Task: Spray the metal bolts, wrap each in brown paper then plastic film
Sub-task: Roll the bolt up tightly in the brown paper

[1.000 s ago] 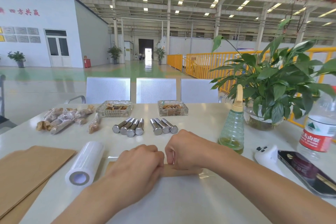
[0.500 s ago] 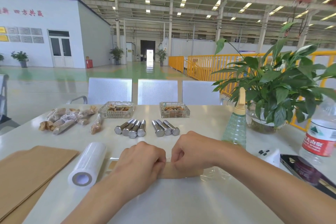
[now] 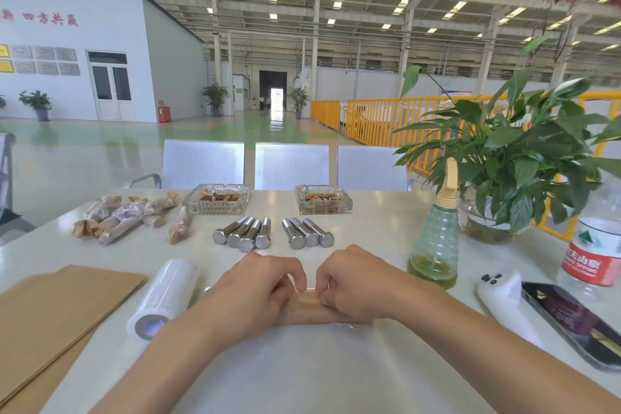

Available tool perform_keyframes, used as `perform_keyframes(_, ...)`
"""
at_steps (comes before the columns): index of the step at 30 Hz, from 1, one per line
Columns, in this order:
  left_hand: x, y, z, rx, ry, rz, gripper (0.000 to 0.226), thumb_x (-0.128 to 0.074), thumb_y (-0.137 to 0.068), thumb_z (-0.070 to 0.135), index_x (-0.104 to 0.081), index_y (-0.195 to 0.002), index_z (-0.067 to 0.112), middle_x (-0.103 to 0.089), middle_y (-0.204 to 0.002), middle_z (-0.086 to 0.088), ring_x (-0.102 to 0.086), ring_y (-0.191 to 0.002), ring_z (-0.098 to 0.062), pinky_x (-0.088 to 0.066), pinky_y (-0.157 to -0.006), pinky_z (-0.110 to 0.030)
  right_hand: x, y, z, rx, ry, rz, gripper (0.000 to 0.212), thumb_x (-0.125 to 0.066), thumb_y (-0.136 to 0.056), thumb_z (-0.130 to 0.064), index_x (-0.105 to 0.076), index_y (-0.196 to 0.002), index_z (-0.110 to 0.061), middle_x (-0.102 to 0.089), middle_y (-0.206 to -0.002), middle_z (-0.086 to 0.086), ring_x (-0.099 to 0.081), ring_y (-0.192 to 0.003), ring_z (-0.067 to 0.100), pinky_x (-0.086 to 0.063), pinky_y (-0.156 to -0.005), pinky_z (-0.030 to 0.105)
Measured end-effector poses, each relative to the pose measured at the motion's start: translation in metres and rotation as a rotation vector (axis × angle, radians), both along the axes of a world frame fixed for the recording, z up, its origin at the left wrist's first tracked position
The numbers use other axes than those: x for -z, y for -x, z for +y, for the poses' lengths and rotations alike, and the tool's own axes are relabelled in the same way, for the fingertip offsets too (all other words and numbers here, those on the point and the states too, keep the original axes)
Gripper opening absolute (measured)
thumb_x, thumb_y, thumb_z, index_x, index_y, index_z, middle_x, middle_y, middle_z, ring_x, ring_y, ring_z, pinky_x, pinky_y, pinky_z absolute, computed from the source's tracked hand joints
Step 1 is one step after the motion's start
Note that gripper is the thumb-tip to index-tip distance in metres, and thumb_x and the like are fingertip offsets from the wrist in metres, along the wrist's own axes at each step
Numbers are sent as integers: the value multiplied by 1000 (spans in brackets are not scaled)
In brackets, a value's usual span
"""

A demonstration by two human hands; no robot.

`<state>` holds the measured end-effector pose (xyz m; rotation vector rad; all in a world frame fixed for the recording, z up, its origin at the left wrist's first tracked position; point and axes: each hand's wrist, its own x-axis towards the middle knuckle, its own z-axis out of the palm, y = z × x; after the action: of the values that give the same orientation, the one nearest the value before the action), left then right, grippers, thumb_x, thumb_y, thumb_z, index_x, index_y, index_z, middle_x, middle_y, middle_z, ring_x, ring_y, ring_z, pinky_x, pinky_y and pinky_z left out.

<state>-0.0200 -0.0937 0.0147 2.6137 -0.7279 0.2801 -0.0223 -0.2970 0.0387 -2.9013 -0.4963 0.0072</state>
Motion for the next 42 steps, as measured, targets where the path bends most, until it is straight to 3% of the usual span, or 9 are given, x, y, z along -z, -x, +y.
perform_keyframes(5, -2, 1, 0, 11, -56, -75, 29, -58, -87, 17, -62, -100, 43, -58, -97, 19, -56, -86, -2, -52, -78, -33, 6, 3, -3, 5, -14, -63, 19, -58, -92, -32, -58, -110, -38, -59, -115, -7, -51, -115, 19, -41, -86, 34)
perform_keyframes(9, -8, 5, -3, -18, -233, -105, 26, -53, -89, 26, -67, -104, 43, -60, -105, 19, -58, -95, -8, -40, -69, -30, 7, 12, 4, -90, 75, -264, 16, -57, -93, -24, -58, -107, -32, -50, -116, -5, -40, -115, 19, -36, -92, 36)
perform_keyframes(12, -15, 8, -3, -2, -317, -75, 29, -53, -88, 29, -66, -111, 41, -63, -109, 17, -59, -101, -10, -38, -71, -27, 12, 17, 10, -142, 132, -286, 21, -52, -94, -17, -63, -105, -30, -57, -108, -2, -49, -110, 24, -38, -88, 37)
perform_keyframes(18, -20, 17, -2, 32, -385, 25, 60, -39, -74, 81, -67, -107, 39, -62, -103, 16, -60, -99, -11, -51, -82, -32, 21, 24, 6, -177, 102, -281, 22, -47, -94, -21, -61, -109, -31, -60, -104, -3, -57, -101, 27, -35, -72, 36)
perform_keyframes(21, -18, 15, -4, 12, -374, 50, 35, -61, -82, 62, -63, -105, 36, -63, -101, 13, -61, -96, -15, -52, -81, -33, 18, 27, 4, -155, 53, -184, 38, -36, -86, -49, -62, -107, -31, -60, -104, -6, -57, -103, 22, -43, -77, 35)
perform_keyframes(24, -13, 12, -6, 12, -345, 65, 21, -69, -85, 43, -59, -101, 33, -61, -93, 11, -60, -88, -17, -51, -75, -32, 20, 30, 1, -136, 60, -121, 29, -50, -88, -35, -61, -115, -34, -56, -108, -8, -53, -107, 19, -41, -81, 34)
perform_keyframes(31, -5, 12, -2, 72, -362, 32, 19, -60, -93, 38, -60, -112, 35, -60, -102, 13, -57, -97, -17, -49, -82, -35, 18, 31, -7, -115, 70, -92, 33, -55, -90, -28, -62, -122, -35, -61, -114, -9, -54, -111, 17, -44, -85, 33)
perform_keyframes(37, -4, 20, 6, 89, -269, -27, 15, -56, -94, 40, -51, -108, 42, -51, -101, 17, -54, -97, -13, -52, -84, -41, 5, 33, -27, -41, -34, 27, 36, -54, -82, -61, -68, -109, -41, -69, -102, -18, -60, -94, 7, -49, -78, 28)
perform_keyframes(42, -18, 24, 15, 139, -183, -158, 13, -52, -97, 43, -48, -109, 43, -47, -95, 22, -49, -88, -3, -45, -75, -31, -12, 36, -39, -37, -153, -48, 29, -53, -78, -57, -67, -103, -49, -68, -93, -22, -62, -91, -2, -56, -84, 34)
